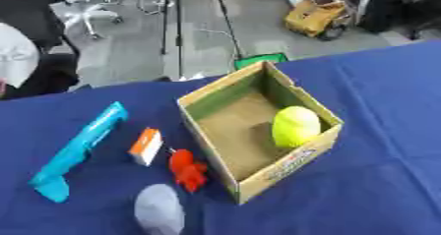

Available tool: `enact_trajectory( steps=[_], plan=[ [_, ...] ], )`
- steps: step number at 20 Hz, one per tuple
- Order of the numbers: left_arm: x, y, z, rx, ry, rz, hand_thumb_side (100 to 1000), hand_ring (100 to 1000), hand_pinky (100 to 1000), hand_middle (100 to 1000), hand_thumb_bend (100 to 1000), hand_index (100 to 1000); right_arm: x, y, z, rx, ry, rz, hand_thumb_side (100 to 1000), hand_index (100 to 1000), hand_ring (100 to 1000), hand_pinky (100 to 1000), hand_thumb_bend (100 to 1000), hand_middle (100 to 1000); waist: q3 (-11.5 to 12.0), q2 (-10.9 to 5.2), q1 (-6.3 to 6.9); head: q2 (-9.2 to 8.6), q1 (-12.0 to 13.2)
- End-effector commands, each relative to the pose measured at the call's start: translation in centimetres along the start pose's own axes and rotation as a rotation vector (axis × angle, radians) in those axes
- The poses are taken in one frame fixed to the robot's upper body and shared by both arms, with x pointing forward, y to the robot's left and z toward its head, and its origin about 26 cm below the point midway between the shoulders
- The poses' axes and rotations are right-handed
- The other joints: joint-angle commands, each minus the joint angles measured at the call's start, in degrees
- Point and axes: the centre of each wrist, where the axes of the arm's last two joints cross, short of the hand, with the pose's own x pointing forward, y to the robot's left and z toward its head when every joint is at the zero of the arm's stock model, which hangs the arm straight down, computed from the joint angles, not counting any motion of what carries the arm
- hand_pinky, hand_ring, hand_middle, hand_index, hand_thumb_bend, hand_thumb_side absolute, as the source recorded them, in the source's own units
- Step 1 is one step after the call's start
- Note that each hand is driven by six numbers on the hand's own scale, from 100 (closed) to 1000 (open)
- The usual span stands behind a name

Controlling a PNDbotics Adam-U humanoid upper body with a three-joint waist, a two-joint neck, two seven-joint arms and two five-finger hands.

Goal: Pick up objects on the table and place them in the box.

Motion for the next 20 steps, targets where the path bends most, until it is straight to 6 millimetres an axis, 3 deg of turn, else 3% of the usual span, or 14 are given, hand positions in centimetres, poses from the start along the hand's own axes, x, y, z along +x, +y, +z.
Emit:
enact_trajectory(
  steps=[1,6,9,10,13,14,15,16,17,18,19,20],
  plan=[
    [0.3,0.2,-0.7,-0.004,-0.027,-0.001,1000,803,845,742,107,870,0.2,-0.2,-1.0,-0.051,-0.006,0.010,486,685,778,858,100,527,-0.02,-0.90,-0.37,0.96,1.70],
    [0.3,0.2,-0.7,-0.004,-0.026,-0.007,1000,815,853,763,105,873,0.2,-0.2,-1.0,-0.052,-0.004,0.012,485,685,778,858,100,527,0.03,-1.05,-0.16,2.38,5.29],
    [0.3,0.3,-0.7,-0.011,-0.026,-0.012,1000,819,856,771,104,879,0.2,-0.2,-1.0,-0.051,-0.004,0.012,485,685,778,858,100,526,0.06,-1.08,-0.10,2.58,5.96],
    [0.3,0.3,-0.7,-0.021,-0.024,-0.019,1000,852,869,833,103,923,0.2,-0.2,-1.0,-0.051,-0.004,0.012,484,685,778,858,100,527,0.07,-1.09,-0.09,2.55,5.99],
    [0.3,0.4,-0.8,-0.130,-0.004,-0.099,964,903,916,878,100,986,0.2,-0.2,-1.0,-0.051,-0.005,0.013,485,685,778,858,100,527,0.19,-1.15,-0.13,2.50,6.01],
    [0.3,0.5,-1.0,-0.183,-0.004,-0.142,905,944,987,924,100,1000,0.2,-0.3,-1.0,-0.050,-0.005,0.014,485,685,777,858,100,526,0.28,-1.22,-0.13,2.53,5.99],
    [0.4,0.6,-1.4,-0.239,-0.012,-0.195,905,944,987,924,100,1000,0.1,-0.3,-1.0,-0.049,-0.005,0.015,485,685,777,858,100,526,0.38,-1.29,-0.15,2.58,5.99],
    [0.4,0.7,-1.9,-0.289,-0.022,-0.249,768,980,1000,956,100,1000,0.1,-0.3,-1.0,-0.048,-0.006,0.015,484,685,777,858,100,526,0.50,-1.39,-0.12,2.67,6.00],
    [0.5,0.7,-2.4,-0.344,-0.034,-0.317,768,980,1000,956,100,1000,0.1,-0.3,-1.0,-0.048,-0.006,0.016,484,685,777,858,100,526,0.62,-1.53,-0.08,2.79,6.02],
    [0.6,0.6,-2.8,-0.386,-0.041,-0.369,680,991,1000,965,100,1000,0.1,-0.3,-1.0,-0.047,-0.007,0.016,484,685,778,859,100,525,0.71,-1.63,-0.02,2.88,6.03],
    [0.8,0.4,-3.3,-0.447,-0.049,-0.428,680,991,1000,965,100,1000,0.1,-0.3,-1.0,-0.046,-0.007,0.016,484,685,778,859,100,525,0.81,-1.78,0.07,3.02,6.06],
    [0.9,0.2,-3.8,-0.500,-0.057,-0.478,615,994,1000,969,100,1000,0.1,-0.3,-0.9,-0.045,-0.008,0.016,484,685,778,859,100,525,0.88,-1.92,0.14,3.17,6.08]
  ],
)
